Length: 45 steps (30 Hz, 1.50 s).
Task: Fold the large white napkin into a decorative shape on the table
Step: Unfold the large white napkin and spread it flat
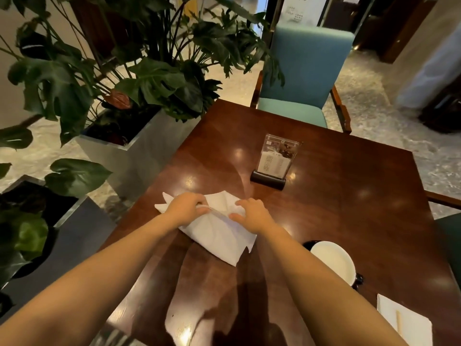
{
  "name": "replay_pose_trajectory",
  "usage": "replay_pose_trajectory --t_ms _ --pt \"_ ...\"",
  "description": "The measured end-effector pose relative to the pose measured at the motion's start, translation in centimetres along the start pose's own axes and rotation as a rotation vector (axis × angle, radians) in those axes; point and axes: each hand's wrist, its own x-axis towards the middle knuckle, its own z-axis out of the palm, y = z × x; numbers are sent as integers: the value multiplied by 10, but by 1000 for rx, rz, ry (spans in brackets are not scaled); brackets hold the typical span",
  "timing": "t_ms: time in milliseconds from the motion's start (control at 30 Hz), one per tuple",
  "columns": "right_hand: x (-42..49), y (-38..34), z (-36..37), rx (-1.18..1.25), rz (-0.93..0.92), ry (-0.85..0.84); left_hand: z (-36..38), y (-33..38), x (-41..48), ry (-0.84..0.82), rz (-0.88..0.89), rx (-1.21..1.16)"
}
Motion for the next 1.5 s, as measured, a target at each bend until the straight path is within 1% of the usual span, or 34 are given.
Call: replay_pose_trajectory --t_ms 67,133,167,233,333,400,433,500,567,633,700,733,767,800,833,867,900,967,1033,1100,1200,1233,1267,1300,1400,1467,1500 --pt "-3 -13 -13 56 -110 42 -13 14 6 7 68 -11" --pt "-3 -23 -26 86 -185 136 -27 30 11 52 141 -53" --pt "-4 -27 -33 101 -189 178 -34 36 12 78 177 -52" --pt "-4 -33 -50 126 -189 217 -46 44 14 124 229 30" --pt "-5 -38 -75 140 -248 212 -59 43 18 236 226 131" --pt "-9 -43 -89 171 -264 160 -65 41 19 255 235 133" --pt "-11 -44 -95 213 -258 149 -67 42 19 251 234 120" --pt "-15 -46 -104 389 -204 164 -72 42 17 259 219 92" --pt "-15 -45 -109 580 -101 207 -78 39 14 315 217 72" --pt "-17 -38 -113 653 45 200 -84 32 10 393 232 25" --pt "-22 -29 -114 626 171 117 -89 27 5 440 211 -78" --pt "-26 -25 -114 551 203 61 -92 27 1 435 189 -126" --pt "-26 -20 -114 415 197 15 -95 28 -2 415 180 -156" --pt "-26 -17 -114 265 153 -16 -97 31 -4 389 192 -164" --pt "-26 -18 -113 172 77 -3 -98 36 -7 369 216 -159" --pt "-26 -22 -112 176 -8 28 -100 42 -9 357 243 -144" --pt "-28 -31 -112 240 -99 61 -102 49 -9 353 269 -121" --pt "-31 -51 -114 374 -264 52 -105 63 -8 360 316 -46" --pt "-29 -67 -116 324 -380 4 -108 75 -6 368 336 6" --pt "-23 -71 -115 202 -407 41 -113 82 -4 383 307 -53" --pt "-19 -59 -113 144 -303 133 -126 81 -5 414 252 -206" --pt "-19 -53 -114 113 -256 151 -132 77 -6 392 233 -230" --pt "-19 -47 -115 93 -214 164 -138 71 -7 325 218 -234" --pt "-19 -41 -117 92 -180 189 -142 63 -10 218 213 -208" --pt "-18 -33 -127 91 -129 311 -140 40 -20 -145 197 -46" --pt "-15 -28 -137 60 -119 366 -127 20 -24 -277 135 114" --pt "-15 -26 -140 7 -119 343 -121 8 -26 -322 84 227"
